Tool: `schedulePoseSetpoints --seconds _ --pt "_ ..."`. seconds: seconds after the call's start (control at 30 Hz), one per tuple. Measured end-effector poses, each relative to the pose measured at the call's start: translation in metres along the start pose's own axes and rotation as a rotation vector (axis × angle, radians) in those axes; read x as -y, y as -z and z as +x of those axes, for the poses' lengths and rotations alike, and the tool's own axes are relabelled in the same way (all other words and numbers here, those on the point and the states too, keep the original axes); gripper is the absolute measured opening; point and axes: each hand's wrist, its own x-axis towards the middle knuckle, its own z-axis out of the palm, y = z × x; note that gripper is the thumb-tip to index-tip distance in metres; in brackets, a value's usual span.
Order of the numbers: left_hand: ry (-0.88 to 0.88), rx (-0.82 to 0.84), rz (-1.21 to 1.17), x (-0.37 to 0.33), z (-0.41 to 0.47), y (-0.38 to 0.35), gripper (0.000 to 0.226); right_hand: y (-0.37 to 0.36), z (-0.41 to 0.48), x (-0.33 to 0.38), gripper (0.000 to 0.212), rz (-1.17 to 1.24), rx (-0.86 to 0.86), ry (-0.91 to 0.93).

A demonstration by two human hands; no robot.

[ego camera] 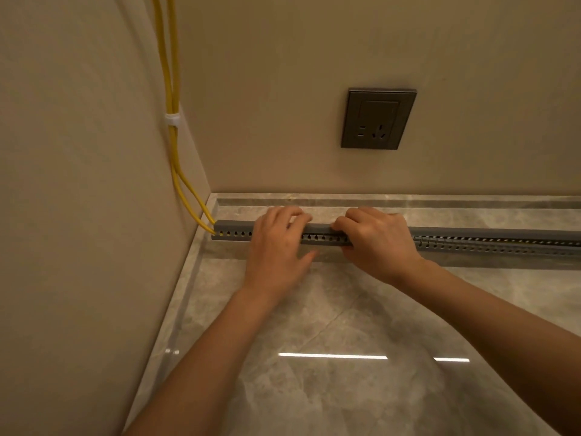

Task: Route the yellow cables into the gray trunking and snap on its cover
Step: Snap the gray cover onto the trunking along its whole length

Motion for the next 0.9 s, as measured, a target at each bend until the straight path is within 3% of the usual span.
schedulePoseSetpoints --seconds 0.1,0.27,0.4,0.6,0.73,0.9 --pt "-0.145 0.075 0.125 -0.006 0.004 -0.007 0.046 0.002 0.001 0.000 0.021 0.004 -0.005 0.004" --pt "-0.280 0.015 0.293 -0.017 0.015 -0.009 0.016 0.002 -0.003 -0.003 0.016 0.006 0.009 0.073" --pt "-0.386 0.050 0.357 -0.013 0.025 -0.004 0.020 0.003 -0.001 -0.008 0.014 -0.043 0.046 0.177" --pt "-0.378 0.035 0.283 -0.011 0.029 -0.003 0.026 0.004 -0.005 -0.012 0.033 -0.059 0.029 0.059" --pt "-0.356 0.003 0.249 -0.009 0.026 -0.004 0.024 -0.002 -0.002 -0.008 0.015 -0.043 -0.040 -0.037" --pt "-0.310 -0.017 0.133 -0.009 0.024 -0.006 0.022 0.001 0.008 -0.008 0.018 0.047 -0.064 -0.126"
